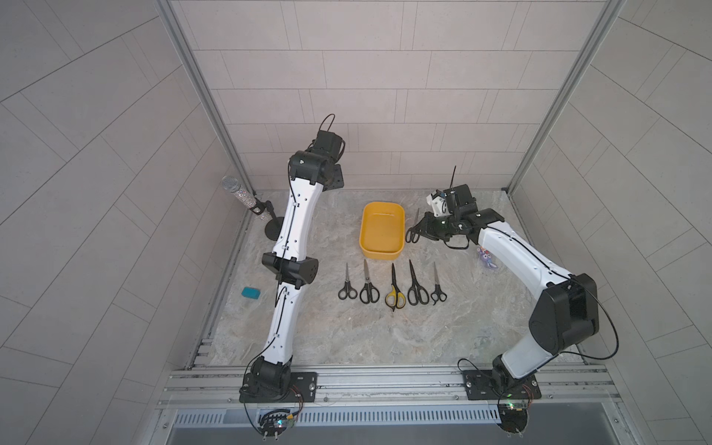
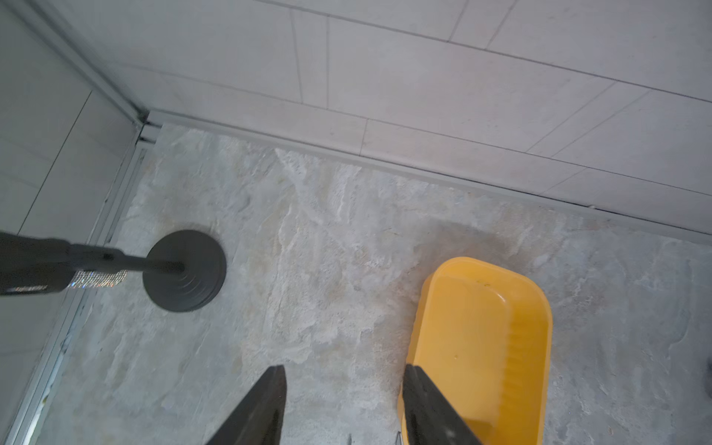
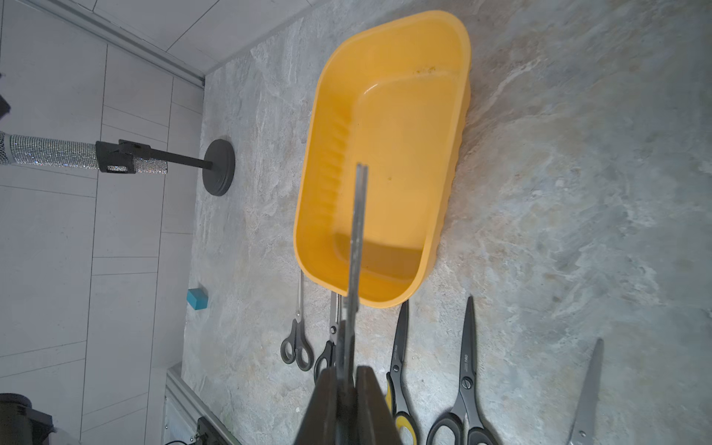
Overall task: Take the scissors out of the storage box
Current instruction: Place the scissors at the center of the board.
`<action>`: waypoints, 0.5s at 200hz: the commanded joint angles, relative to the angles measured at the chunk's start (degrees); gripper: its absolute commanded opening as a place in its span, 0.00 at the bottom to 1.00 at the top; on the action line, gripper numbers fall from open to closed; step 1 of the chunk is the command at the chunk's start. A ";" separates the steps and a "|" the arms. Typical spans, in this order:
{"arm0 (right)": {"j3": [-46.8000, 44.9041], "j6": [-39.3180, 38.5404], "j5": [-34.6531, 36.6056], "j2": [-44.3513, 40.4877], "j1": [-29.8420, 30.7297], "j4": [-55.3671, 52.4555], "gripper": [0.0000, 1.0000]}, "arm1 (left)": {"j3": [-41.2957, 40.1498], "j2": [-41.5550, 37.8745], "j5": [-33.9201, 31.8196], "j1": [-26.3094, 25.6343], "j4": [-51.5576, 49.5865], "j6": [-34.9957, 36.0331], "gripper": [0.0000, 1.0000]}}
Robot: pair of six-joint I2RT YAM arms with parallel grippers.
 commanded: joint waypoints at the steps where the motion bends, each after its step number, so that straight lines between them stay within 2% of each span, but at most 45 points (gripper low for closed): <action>1: 1.82 -2.81 2.34 -0.86 1.49 -5.01 0.10 | 2.19 2.58 1.87 -0.95 5.72 9.22 0.52; 22: 3.87 -3.86 3.47 -0.47 2.08 -7.10 0.10 | 2.21 3.54 2.63 -0.49 8.05 12.50 0.51; 63: 7.65 -3.58 3.67 2.66 3.53 -8.37 0.11 | 2.19 2.63 9.14 1.65 11.22 17.91 0.50; 100: 10.68 -4.22 4.01 4.99 5.19 -10.02 0.11 | 2.19 1.84 12.02 1.98 12.44 20.45 0.51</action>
